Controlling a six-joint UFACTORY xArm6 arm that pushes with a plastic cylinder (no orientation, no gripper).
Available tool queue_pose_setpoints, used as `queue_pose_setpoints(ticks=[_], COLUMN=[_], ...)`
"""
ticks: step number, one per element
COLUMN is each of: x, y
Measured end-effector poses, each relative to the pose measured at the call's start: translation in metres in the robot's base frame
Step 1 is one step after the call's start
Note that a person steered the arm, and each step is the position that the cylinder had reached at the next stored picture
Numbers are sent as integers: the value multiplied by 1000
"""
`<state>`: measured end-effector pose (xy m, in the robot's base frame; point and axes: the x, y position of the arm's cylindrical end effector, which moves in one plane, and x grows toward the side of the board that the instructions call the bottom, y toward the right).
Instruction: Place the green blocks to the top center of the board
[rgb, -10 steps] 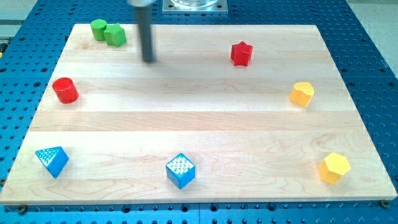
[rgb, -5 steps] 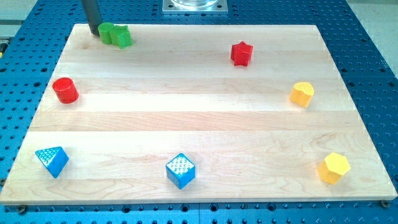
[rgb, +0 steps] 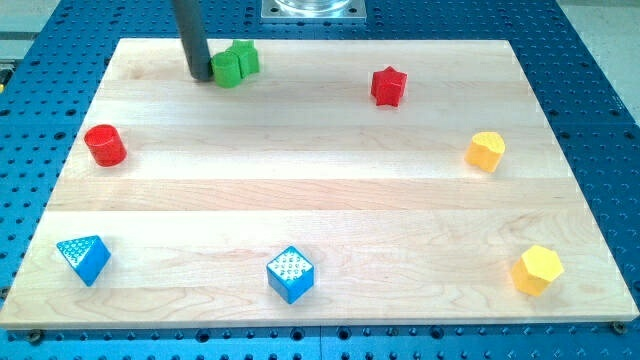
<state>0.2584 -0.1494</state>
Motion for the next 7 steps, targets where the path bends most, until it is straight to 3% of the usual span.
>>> queue_pose_setpoints(ticks=[1,2,3,4,6,7], x=[-21,-32,-34,-29,55,56], y=[46,30,92,106,77,11])
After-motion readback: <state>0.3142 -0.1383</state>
